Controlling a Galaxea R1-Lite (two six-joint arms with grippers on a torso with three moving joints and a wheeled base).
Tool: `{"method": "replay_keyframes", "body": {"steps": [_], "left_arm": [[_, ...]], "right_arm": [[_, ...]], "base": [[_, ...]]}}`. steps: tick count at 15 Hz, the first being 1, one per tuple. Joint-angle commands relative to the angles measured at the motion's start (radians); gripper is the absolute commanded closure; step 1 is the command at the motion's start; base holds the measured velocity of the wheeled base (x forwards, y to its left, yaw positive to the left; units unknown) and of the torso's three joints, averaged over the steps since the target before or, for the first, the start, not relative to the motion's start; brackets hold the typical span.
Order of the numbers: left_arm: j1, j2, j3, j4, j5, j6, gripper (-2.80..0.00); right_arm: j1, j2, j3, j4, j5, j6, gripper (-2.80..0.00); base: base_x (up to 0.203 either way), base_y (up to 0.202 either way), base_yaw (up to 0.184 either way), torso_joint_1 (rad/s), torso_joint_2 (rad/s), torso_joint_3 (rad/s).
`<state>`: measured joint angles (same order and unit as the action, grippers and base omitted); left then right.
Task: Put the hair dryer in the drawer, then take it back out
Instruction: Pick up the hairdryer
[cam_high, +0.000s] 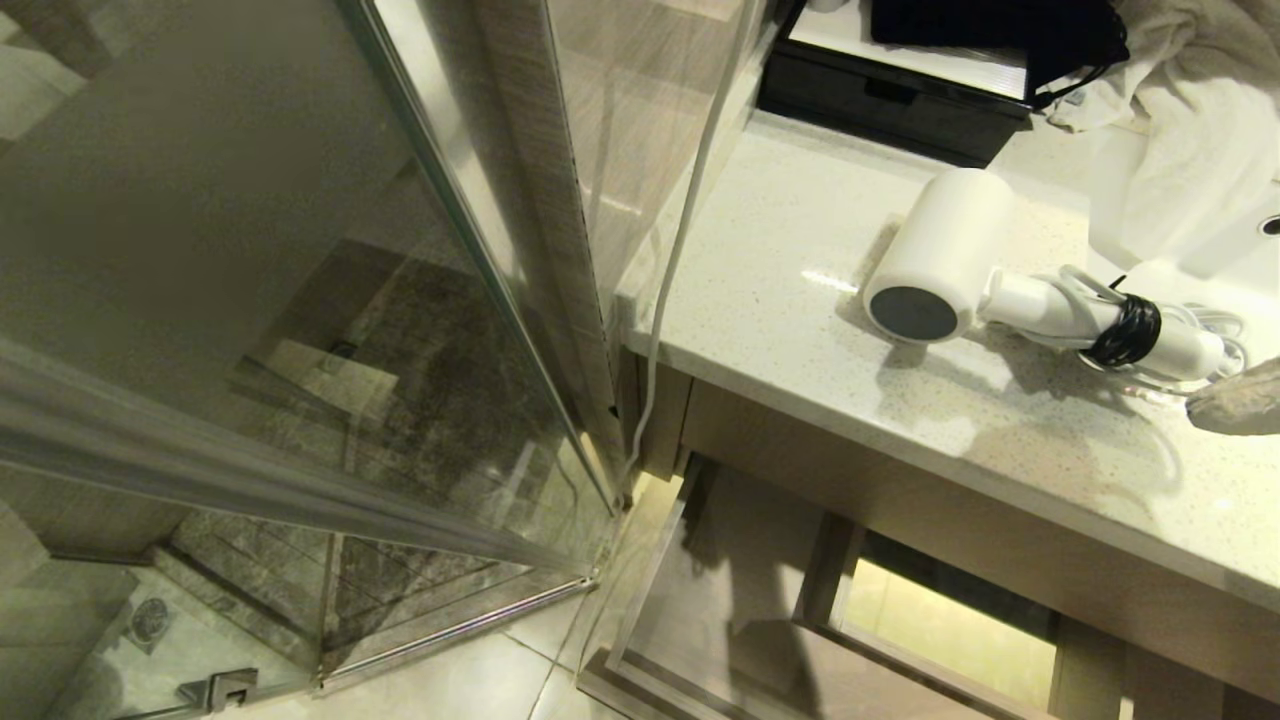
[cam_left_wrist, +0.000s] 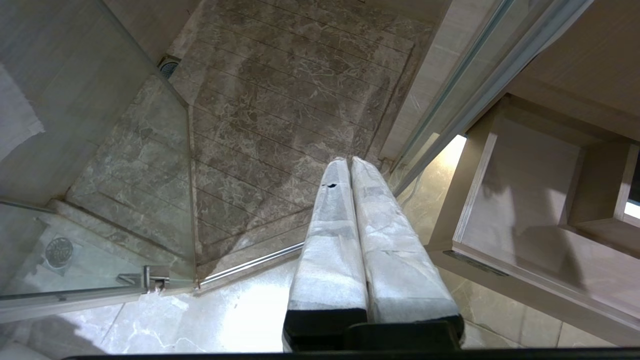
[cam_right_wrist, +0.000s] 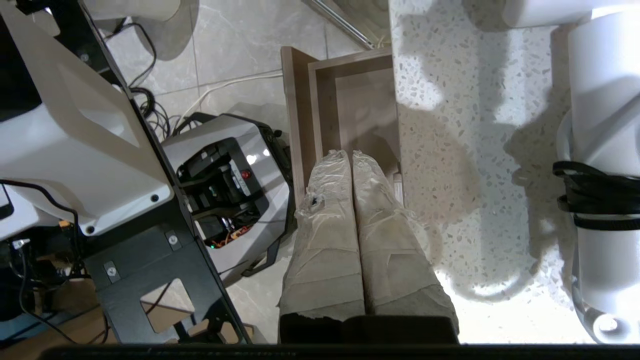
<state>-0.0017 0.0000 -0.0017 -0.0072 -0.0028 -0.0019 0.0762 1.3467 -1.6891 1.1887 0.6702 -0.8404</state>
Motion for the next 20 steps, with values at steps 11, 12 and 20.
{"method": "replay_keyframes", "body": {"steps": [11,12,20], "left_arm": [[0.0,0.002,0.0,0.0,0.0,-0.001,0.0],[0.0,0.002,0.0,0.0,0.0,-0.001,0.0],[0.0,0.002,0.0,0.0,0.0,-0.001,0.0]], "right_arm": [[-0.012,0.02,-0.009,-0.084,-0.03,-0.147,-2.8],[-0.012,0.028,-0.01,-0.086,-0.03,-0.178,-2.8],[-0.004,0.091,-0.024,-0.131,-0.022,-0.337,-2.8]], "base": [[0.0,0.0,0.0,0.0,0.0,0.0],[0.0,0.0,0.0,0.0,0.0,0.0],[0.0,0.0,0.0,0.0,0.0,0.0]]}}
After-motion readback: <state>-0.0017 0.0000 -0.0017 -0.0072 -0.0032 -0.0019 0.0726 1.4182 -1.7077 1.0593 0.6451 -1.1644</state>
